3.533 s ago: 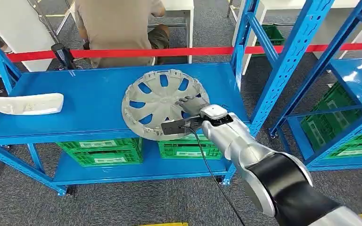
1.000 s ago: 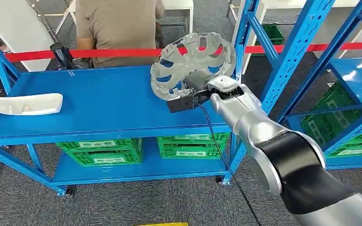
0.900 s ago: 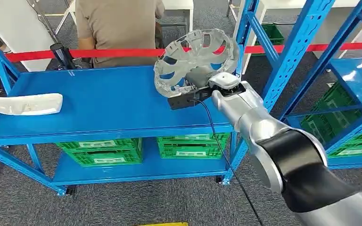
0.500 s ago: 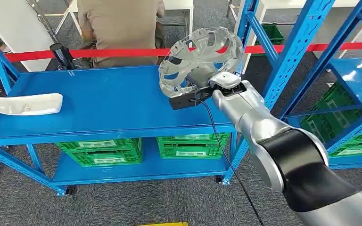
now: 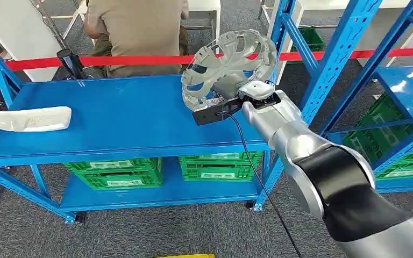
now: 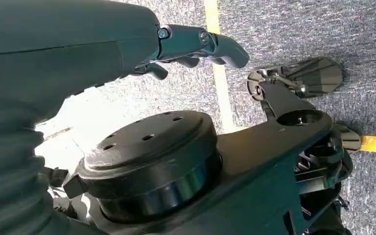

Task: Take the parts from the cabinet and place them on the table.

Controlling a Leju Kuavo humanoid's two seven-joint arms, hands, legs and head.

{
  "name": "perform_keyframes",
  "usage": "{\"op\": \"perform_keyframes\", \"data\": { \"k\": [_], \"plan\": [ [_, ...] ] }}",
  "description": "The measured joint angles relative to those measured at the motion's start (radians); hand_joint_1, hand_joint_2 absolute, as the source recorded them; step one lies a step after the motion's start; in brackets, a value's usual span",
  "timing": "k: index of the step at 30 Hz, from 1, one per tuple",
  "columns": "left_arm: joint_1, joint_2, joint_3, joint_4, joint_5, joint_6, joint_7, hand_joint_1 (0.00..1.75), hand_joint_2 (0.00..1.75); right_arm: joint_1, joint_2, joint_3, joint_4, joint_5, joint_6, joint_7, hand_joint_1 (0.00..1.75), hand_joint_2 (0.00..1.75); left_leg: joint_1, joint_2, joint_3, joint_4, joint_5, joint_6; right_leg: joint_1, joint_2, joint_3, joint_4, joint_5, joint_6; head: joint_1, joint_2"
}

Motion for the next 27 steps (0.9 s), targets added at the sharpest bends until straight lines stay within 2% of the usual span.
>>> {"op": "perform_keyframes", "data": {
  "k": [11,18,25,27],
  "plan": [
    [-0.006,-0.008,0.000,0.001,0.003,0.000,0.000,0.00,1.75,-0.038,0.002,0.027,0.000,0.000,-0.002,0.000,1.66,1.75,0.000,0.000,0.000,0.000,0.000,0.000,0.000,0.000,0.000,0.000,0.000,0.000,0.000,0.000],
    [-0.008,-0.010,0.000,0.001,0.001,0.000,0.002,0.00,1.75,-0.067,0.010,0.060,0.000,0.000,-0.018,-0.027,1.66,1.75,0.000,0.000,0.000,0.000,0.000,0.000,0.000,0.000,0.000,0.000,0.000,0.000,0.000,0.000],
    [-0.012,-0.010,0.000,0.001,0.002,0.000,-0.010,0.00,1.75,-0.110,0.023,0.100,0.000,0.000,-0.028,-0.137,1.66,1.75,0.000,0.000,0.000,0.000,0.000,0.000,0.000,0.000,0.000,0.000,0.000,0.000,0.000,0.000],
    [-0.013,-0.009,0.000,0.001,0.002,0.000,-0.015,0.00,1.75,-0.115,0.026,0.116,0.000,0.000,-0.027,-0.186,1.66,1.75,0.000,0.000,0.000,0.000,0.000,0.000,0.000,0.000,0.000,0.000,0.000,0.000,0.000,0.000]
  ]
}}
